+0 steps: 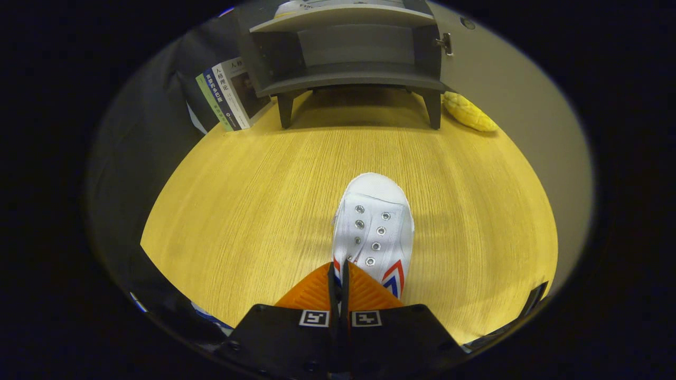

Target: Open the shoe cabinet door, grab the shoes and put them into the shoe cabinet, then close the shoe cabinet door.

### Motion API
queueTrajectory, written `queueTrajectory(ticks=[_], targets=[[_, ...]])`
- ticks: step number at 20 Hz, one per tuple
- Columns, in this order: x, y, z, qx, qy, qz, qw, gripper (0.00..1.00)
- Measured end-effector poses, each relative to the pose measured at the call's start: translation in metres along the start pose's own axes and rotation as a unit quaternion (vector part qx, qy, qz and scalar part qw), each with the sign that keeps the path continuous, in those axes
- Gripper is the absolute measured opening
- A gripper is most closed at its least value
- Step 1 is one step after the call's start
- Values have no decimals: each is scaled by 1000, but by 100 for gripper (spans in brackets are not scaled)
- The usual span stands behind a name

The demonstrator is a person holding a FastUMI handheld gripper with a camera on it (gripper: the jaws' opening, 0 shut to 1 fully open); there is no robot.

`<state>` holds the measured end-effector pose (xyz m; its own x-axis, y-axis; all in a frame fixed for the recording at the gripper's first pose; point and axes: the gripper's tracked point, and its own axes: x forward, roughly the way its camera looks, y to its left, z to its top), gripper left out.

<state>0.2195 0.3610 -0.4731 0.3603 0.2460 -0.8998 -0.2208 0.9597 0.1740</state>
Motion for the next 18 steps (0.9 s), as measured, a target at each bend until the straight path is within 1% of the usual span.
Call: queueTrajectory(ticks=[6, 9, 18], targets=[[-31, -18, 22, 17, -28, 12, 999, 1], [-42, -14, 45, 21, -53, 15, 998, 1], [-87, 4, 145, 11, -143, 30, 989, 1]])
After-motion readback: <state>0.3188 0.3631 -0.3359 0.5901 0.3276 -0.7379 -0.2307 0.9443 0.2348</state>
